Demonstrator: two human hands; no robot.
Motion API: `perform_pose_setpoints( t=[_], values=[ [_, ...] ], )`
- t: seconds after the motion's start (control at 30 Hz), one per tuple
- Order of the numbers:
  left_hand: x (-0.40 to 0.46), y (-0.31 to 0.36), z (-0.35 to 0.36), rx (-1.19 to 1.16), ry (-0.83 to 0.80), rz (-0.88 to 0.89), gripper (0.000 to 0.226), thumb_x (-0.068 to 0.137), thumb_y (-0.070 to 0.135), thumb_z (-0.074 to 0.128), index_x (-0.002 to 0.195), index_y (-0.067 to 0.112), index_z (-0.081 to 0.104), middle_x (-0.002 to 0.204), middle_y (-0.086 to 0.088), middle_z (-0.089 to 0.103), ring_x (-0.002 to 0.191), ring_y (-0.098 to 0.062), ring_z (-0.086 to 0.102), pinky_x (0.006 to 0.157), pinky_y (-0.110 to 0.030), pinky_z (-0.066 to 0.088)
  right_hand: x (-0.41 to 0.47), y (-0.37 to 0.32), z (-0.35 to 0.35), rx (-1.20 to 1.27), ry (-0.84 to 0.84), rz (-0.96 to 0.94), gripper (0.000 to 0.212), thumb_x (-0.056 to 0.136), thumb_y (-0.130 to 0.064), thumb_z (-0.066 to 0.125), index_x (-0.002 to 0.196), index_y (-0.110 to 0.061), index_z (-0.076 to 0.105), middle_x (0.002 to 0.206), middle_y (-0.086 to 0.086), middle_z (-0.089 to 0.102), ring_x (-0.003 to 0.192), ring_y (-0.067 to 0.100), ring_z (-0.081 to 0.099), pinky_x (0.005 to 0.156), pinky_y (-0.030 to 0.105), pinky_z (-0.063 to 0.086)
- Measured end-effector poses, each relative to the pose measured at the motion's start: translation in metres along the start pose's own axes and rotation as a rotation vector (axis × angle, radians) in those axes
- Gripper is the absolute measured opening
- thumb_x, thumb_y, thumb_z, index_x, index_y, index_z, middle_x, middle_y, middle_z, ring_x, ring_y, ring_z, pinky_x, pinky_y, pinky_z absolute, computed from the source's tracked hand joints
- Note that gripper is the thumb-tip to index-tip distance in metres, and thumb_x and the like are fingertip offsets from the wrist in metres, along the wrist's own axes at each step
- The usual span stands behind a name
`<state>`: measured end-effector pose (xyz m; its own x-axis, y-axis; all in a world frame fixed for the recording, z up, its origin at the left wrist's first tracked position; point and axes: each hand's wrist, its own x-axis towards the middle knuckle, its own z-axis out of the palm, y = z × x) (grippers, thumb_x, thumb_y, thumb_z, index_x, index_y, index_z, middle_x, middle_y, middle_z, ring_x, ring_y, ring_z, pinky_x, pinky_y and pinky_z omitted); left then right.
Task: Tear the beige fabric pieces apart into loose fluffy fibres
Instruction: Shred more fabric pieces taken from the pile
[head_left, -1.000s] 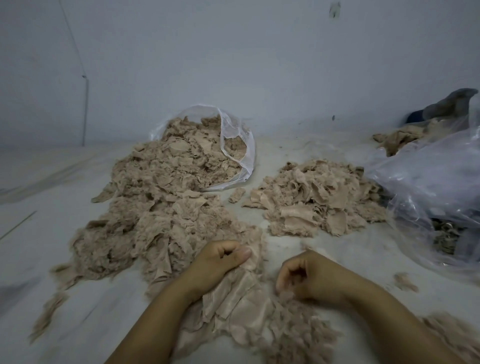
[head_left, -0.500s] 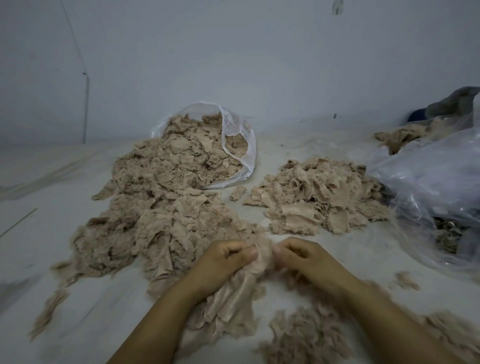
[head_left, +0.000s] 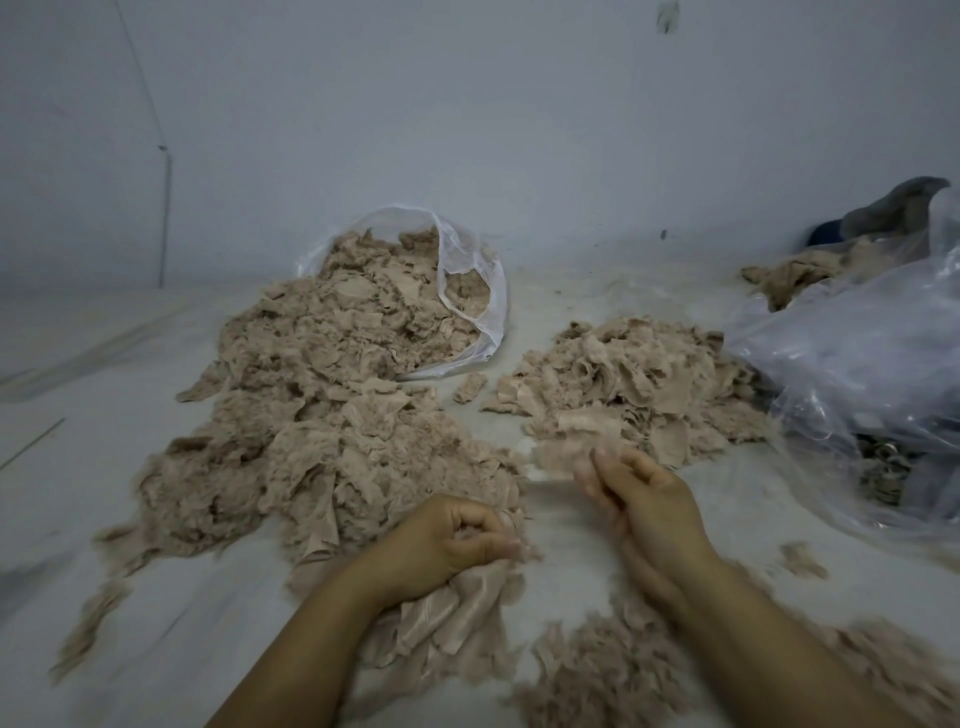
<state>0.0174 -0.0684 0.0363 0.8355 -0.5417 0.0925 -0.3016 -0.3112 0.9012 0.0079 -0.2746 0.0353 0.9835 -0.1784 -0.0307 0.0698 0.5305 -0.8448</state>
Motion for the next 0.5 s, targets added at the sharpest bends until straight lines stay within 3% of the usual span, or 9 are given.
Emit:
perform_pose_setpoints(
  t=[0.07, 0.13, 0.23, 0.33, 0.4, 0.5],
  values=[
    [0.003, -0.002, 0.002, -0.029, 0.084, -0.014, 0.016, 0.083, 0.022, 0.068, 0.067, 0.024, 0.069, 0.064, 0.014, 0.066, 0.064, 0.003, 0.06, 0.064, -0.011, 0.045, 0.004, -0.001, -0.002, 0.214, 0.05, 0.033, 0.025, 0.09, 0.002, 0.055, 0.115, 0.0, 0.055, 0.107, 0.015, 0.067, 0.097, 0.019, 0.067, 0.087, 0.029, 0.054],
    [0.005, -0.003, 0.005, -0.073, 0.183, -0.015, 0.016, 0.085, 0.016, 0.065, 0.069, 0.015, 0.069, 0.063, 0.009, 0.066, 0.061, 0.001, 0.058, 0.061, -0.013, 0.046, 0.001, 0.0, -0.001, 0.088, 0.031, 0.083, 0.023, 0.09, -0.004, 0.057, 0.112, 0.0, 0.056, 0.111, 0.014, 0.064, 0.103, 0.023, 0.064, 0.091, 0.033, 0.05],
    [0.007, -0.001, 0.01, -0.149, 0.277, -0.001, 0.019, 0.082, 0.02, 0.065, 0.073, 0.004, 0.068, 0.071, -0.011, 0.066, 0.066, -0.011, 0.059, 0.065, -0.022, 0.048, -0.01, 0.012, 0.004, -0.239, -0.25, 0.189, 0.037, 0.08, -0.025, 0.067, 0.109, -0.003, 0.063, 0.101, 0.018, 0.068, 0.093, 0.029, 0.068, 0.079, 0.035, 0.056],
    [0.008, 0.0, 0.013, -0.188, 0.325, 0.046, 0.019, 0.081, 0.023, 0.064, 0.07, 0.009, 0.067, 0.067, -0.002, 0.063, 0.066, -0.01, 0.057, 0.064, -0.021, 0.047, -0.02, 0.02, 0.013, -0.563, -0.495, 0.219, 0.042, 0.068, -0.033, 0.079, 0.1, -0.009, 0.067, 0.088, 0.013, 0.068, 0.08, 0.02, 0.066, 0.077, 0.026, 0.054],
    [0.009, 0.0, 0.012, -0.182, 0.345, 0.057, 0.025, 0.08, 0.03, 0.061, 0.071, 0.007, 0.066, 0.066, 0.001, 0.061, 0.065, -0.01, 0.056, 0.064, -0.02, 0.047, -0.022, 0.023, 0.017, -0.704, -0.514, 0.138, 0.022, 0.074, -0.025, 0.079, 0.083, -0.013, 0.063, 0.076, 0.009, 0.057, 0.071, 0.018, 0.055, 0.069, 0.026, 0.048],
    [0.007, 0.001, 0.008, -0.206, 0.263, 0.033, 0.032, 0.08, 0.04, 0.055, 0.078, 0.01, 0.067, 0.062, 0.01, 0.062, 0.062, -0.001, 0.057, 0.06, -0.014, 0.045, -0.021, 0.023, 0.015, -0.598, -0.463, 0.095, 0.017, 0.086, -0.014, 0.068, 0.074, -0.012, 0.056, 0.063, 0.009, 0.051, 0.058, 0.018, 0.049, 0.057, 0.022, 0.044]
  ],
)
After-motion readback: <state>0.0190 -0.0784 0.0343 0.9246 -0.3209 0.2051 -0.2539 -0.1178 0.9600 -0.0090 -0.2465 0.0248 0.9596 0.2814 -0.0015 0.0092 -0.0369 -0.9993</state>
